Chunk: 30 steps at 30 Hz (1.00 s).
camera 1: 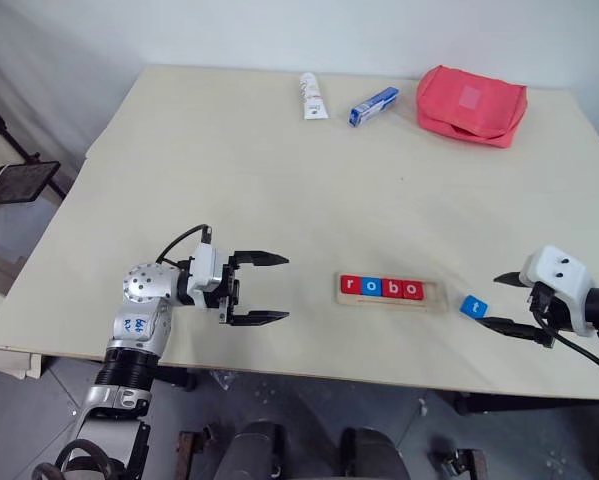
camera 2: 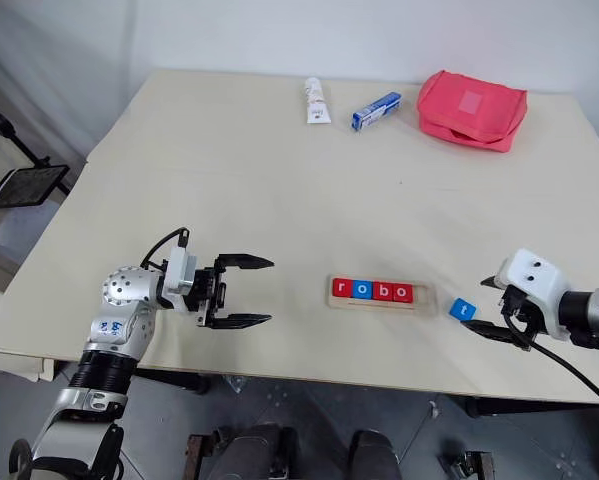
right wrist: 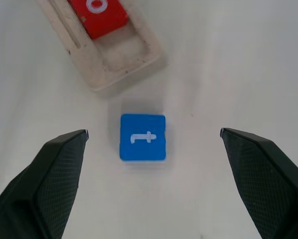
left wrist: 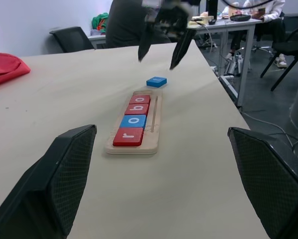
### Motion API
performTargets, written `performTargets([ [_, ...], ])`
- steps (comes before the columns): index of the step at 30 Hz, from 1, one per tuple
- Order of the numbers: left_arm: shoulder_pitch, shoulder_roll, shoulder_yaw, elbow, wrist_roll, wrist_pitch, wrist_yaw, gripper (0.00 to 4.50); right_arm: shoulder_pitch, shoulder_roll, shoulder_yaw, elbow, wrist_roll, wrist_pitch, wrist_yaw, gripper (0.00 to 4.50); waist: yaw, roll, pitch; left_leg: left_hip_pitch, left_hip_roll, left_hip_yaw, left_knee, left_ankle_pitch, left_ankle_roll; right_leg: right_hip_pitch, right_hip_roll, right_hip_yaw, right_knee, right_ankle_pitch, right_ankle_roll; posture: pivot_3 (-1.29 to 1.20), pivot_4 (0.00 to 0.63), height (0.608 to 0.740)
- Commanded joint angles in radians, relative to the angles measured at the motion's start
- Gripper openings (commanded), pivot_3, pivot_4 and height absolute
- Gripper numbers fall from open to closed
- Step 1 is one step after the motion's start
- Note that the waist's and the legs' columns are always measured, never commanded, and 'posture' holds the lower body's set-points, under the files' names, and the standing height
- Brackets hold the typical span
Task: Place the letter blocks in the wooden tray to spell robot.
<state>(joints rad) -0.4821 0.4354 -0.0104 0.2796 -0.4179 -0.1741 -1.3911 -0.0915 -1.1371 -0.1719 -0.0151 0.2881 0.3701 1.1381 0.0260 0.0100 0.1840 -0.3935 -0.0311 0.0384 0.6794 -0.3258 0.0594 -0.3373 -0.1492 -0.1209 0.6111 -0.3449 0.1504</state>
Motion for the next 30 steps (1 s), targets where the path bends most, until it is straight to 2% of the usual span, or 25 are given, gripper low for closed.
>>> performTargets([
  [1,0.02,0.007,0.004,-0.041,-0.017,-0.008,-0.004,4.5,-0.063,-0.016,0.049,0.072,-0.035,-0.036,0.05,4.46,-0.001,0.0,0.0,0.0,0.0,0.0,0.0,0.0,0.0,0.0,0.0,0.0,0.0,0.0,0.0,0.0,0.15,0.74],
  [11,0.042,0.016,0.009,-0.071,-0.022,0.001,0.008,4.5,-0.117,0.007,0.114,0.13,-0.074,-0.043,0.074,4.46,-0.002,0.0,0.0,-0.003,0.0,-0.001,0.001,0.0,0.0,-0.001,0.0,-0.003,0.0,0.0,0.0,0.0,0.15,0.74],
  [14,0.039,0.017,0.007,-0.067,-0.021,0.006,0.01,4.5,-0.128,0.017,0.127,0.144,-0.088,-0.044,0.066,3.88,-0.002,0.0,0.0,-0.003,0.0,-0.001,0.002,0.0,0.0,-0.001,0.0,-0.003,0.0,0.0,0.0,0.0,0.15,0.74],
  [21,0.041,0.02,0.004,-0.071,-0.018,0.016,0.016,4.5,-0.132,0.027,0.125,0.136,-0.093,-0.034,0.062,1.58,-0.002,0.0,0.0,-0.003,0.0,-0.002,0.002,0.0,0.0,-0.001,0.0,-0.004,0.0,0.0,0.0,0.0,0.15,0.74],
  [22,0.041,0.02,0.005,-0.071,-0.018,0.016,0.017,4.5,-0.132,0.028,0.123,0.133,-0.092,-0.031,0.062,1.46,-0.002,0.0,0.0,-0.003,0.0,-0.002,0.002,0.0,0.0,-0.001,0.0,-0.004,0.0,0.0,0.0,0.0,0.15,0.74],
  [30,0.033,0.011,0.004,-0.061,-0.017,0.008,0.022,4.5,-0.148,0.017,0.094,0.106,-0.078,-0.008,0.049,1.46,-0.002,0.0,0.0,-0.003,0.0,-0.002,0.002,0.0,0.0,-0.001,0.0,-0.004,0.0,0.0,0.0,0.0,0.15,0.74],
])
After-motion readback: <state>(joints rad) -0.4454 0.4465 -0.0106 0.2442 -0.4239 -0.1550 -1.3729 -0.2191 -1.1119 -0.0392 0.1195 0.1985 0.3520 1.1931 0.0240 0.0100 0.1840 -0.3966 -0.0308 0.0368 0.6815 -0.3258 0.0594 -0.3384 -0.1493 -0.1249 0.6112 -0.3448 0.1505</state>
